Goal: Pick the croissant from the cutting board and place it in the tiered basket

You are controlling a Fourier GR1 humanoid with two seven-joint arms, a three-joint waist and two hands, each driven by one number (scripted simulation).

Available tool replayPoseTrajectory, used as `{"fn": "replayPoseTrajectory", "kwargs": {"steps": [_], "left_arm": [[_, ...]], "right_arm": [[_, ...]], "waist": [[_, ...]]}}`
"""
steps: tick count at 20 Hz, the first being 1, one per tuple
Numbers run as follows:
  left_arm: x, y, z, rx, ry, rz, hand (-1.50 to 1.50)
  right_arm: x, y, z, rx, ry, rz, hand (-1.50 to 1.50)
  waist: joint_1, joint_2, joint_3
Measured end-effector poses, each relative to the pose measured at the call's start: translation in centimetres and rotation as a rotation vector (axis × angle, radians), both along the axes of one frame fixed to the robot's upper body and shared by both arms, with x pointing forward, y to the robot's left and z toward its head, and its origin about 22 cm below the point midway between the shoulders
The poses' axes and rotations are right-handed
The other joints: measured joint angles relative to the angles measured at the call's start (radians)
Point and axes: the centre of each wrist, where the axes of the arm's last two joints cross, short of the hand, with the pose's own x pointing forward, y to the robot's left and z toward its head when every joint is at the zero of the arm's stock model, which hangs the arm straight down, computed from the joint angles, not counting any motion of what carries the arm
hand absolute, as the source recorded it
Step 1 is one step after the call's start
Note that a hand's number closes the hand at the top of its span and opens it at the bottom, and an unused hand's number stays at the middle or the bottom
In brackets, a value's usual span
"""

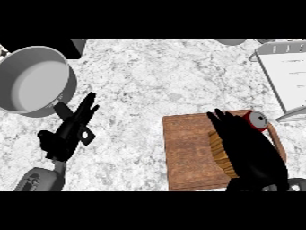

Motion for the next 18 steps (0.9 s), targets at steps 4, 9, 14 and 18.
{"fn": "replayPoseTrajectory", "kwargs": {"steps": [4, 9, 14, 18], "left_arm": [[-0.3, -0.2, -0.1, 0.0, -0.002, 0.004, 0.0], [0.0, 0.7, 0.1, -0.004, -0.004, 0.0, 0.0], [-0.1, 0.3, -0.1, -0.001, -0.009, -0.005, 0.0], [-0.7, -0.4, 0.1, 0.001, -0.009, 0.0, 0.0]], "right_arm": [[0.3, -0.1, -2.0, -0.032, 0.036, -0.039, -1.5], [0.4, -0.3, -4.4, -0.031, 0.069, -0.073, -1.5], [0.9, -0.8, -6.4, -0.057, 0.073, -0.12, -1.5], [1.0, -1.9, -7.2, -0.066, 0.085, -0.164, -1.5]], "waist": [[0.002, 0.001, 0.001], [0.001, 0.001, 0.001], [0.001, 0.002, 0.002], [0.001, 0.002, 0.002]]}}
